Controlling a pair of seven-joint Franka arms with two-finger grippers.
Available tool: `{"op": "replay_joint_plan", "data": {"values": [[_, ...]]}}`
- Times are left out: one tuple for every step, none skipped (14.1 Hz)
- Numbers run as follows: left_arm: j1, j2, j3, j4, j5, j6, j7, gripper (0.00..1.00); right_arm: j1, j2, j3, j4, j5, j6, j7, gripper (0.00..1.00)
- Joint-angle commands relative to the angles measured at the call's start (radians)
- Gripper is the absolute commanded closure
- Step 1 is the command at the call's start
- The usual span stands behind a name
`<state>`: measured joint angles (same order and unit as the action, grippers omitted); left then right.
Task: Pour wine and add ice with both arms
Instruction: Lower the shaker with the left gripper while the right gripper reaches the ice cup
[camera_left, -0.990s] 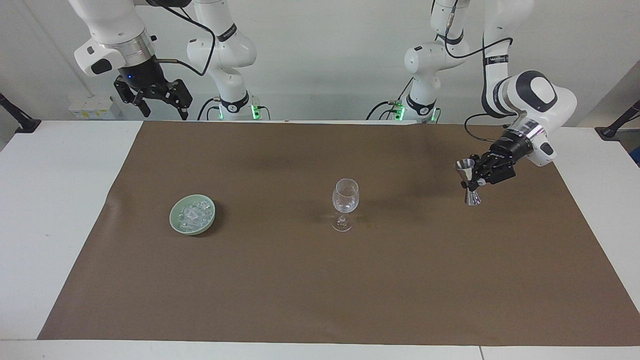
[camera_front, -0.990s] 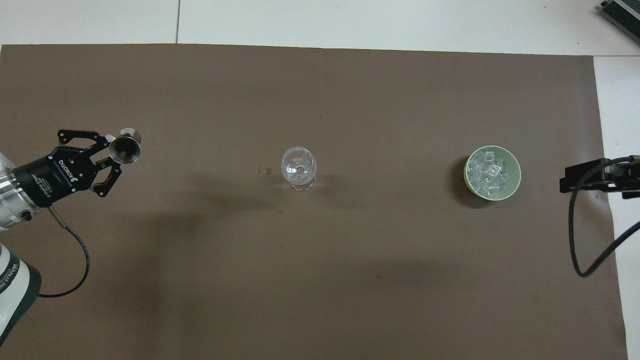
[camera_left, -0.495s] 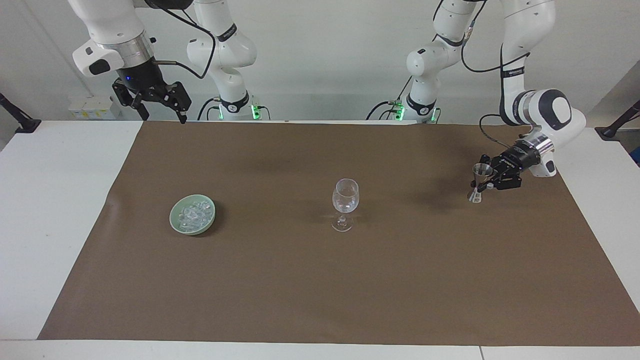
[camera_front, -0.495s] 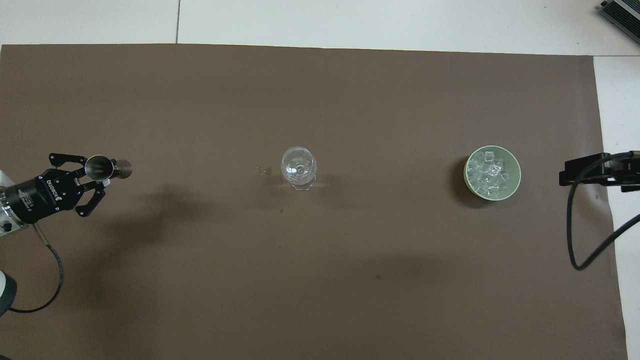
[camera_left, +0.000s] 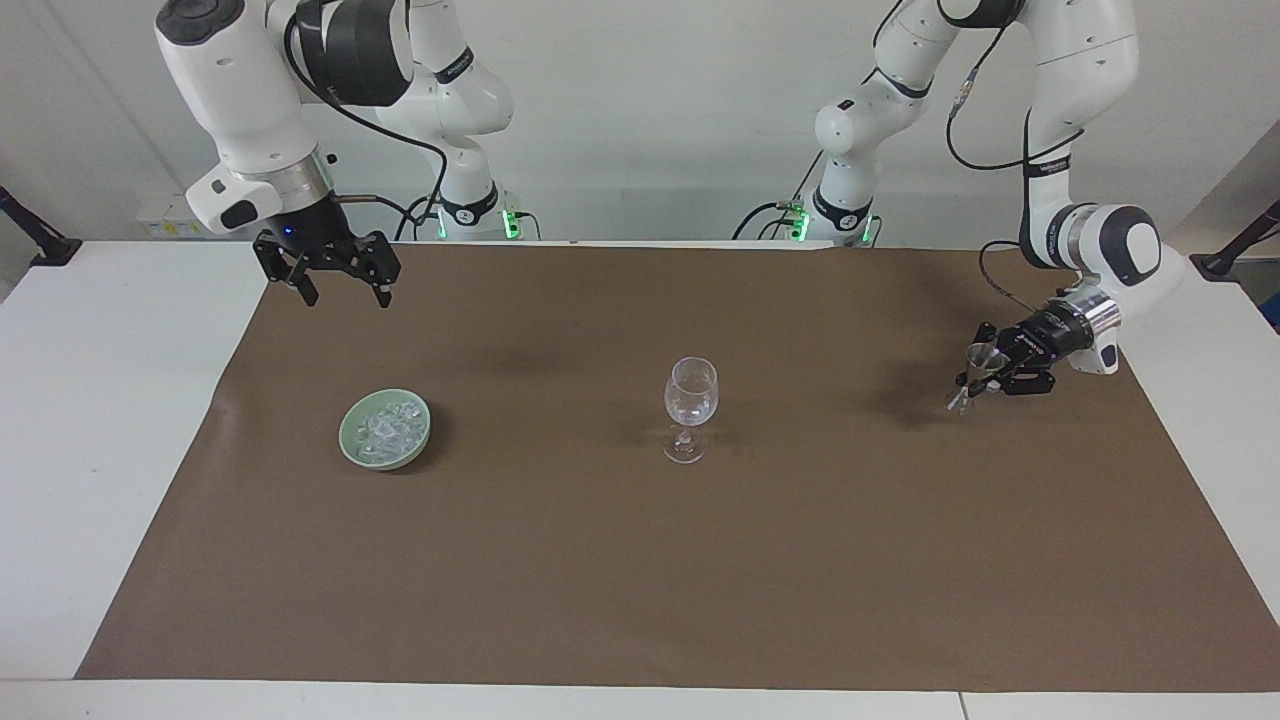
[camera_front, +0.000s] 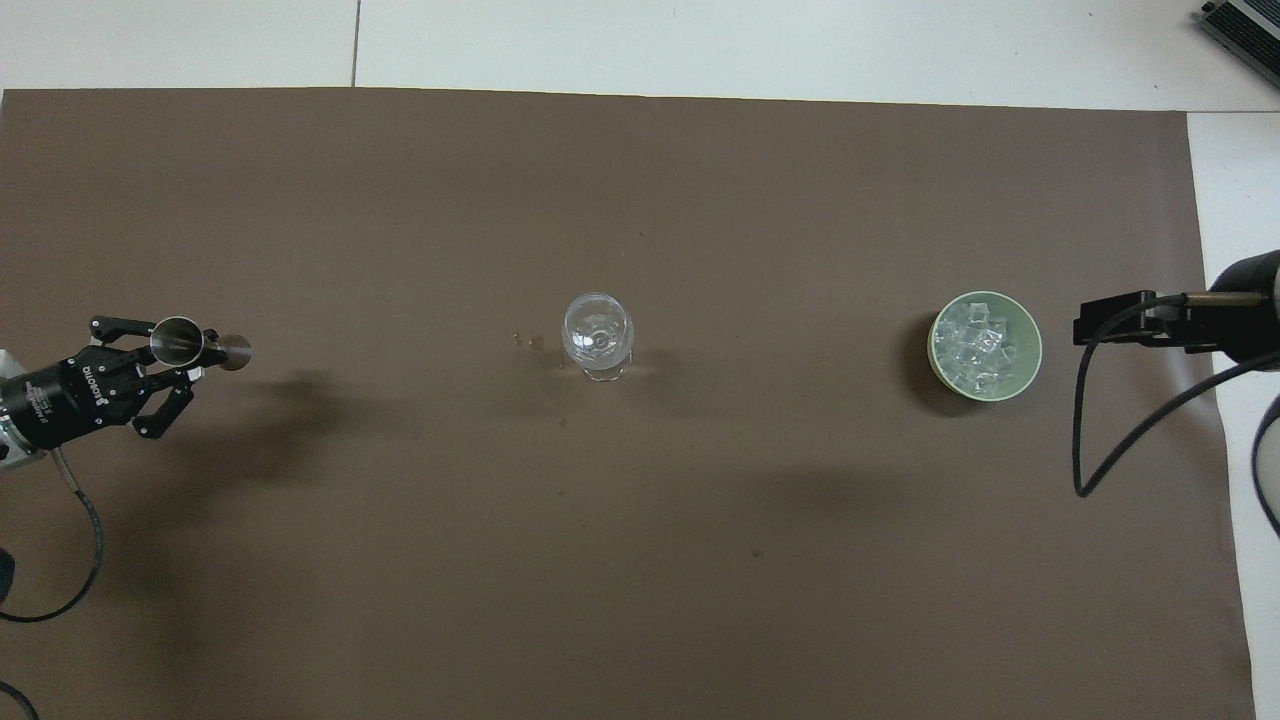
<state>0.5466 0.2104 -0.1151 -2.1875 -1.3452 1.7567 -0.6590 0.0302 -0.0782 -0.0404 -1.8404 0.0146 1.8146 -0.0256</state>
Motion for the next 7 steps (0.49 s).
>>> {"op": "replay_joint_plan", "data": {"values": [[0.024, 0.047, -0.009, 0.052, 0.029, -0.034, -0.044, 1.0, -0.016, -0.017, 0.005, -0.126, 0.03, 0.141, -0.134, 0.0], [0.026, 0.069, -0.008, 0.064, 0.031, -0.042, -0.044, 1.0, -0.016, -0.018, 0.005, -0.164, 0.03, 0.191, -0.173, 0.0], [0.03, 0.089, -0.009, 0.075, 0.034, -0.049, -0.044, 1.0, -0.021, -0.017, 0.004, -0.195, 0.031, 0.221, -0.227, 0.0], [0.036, 0.112, -0.009, 0.086, 0.041, -0.055, -0.044, 1.0, -0.026, -0.008, 0.002, -0.213, 0.031, 0.254, -0.278, 0.0], [0.041, 0.125, -0.009, 0.098, 0.044, -0.063, -0.044, 1.0, -0.027, 0.004, -0.001, -0.239, 0.031, 0.3, -0.328, 0.0], [0.042, 0.133, -0.009, 0.107, 0.049, -0.075, -0.047, 1.0, -0.027, 0.018, -0.002, -0.261, 0.031, 0.349, -0.374, 0.0], [0.044, 0.153, -0.008, 0.121, 0.061, -0.082, -0.047, 1.0, -0.032, 0.029, -0.004, -0.288, 0.031, 0.395, -0.425, 0.0]]}}
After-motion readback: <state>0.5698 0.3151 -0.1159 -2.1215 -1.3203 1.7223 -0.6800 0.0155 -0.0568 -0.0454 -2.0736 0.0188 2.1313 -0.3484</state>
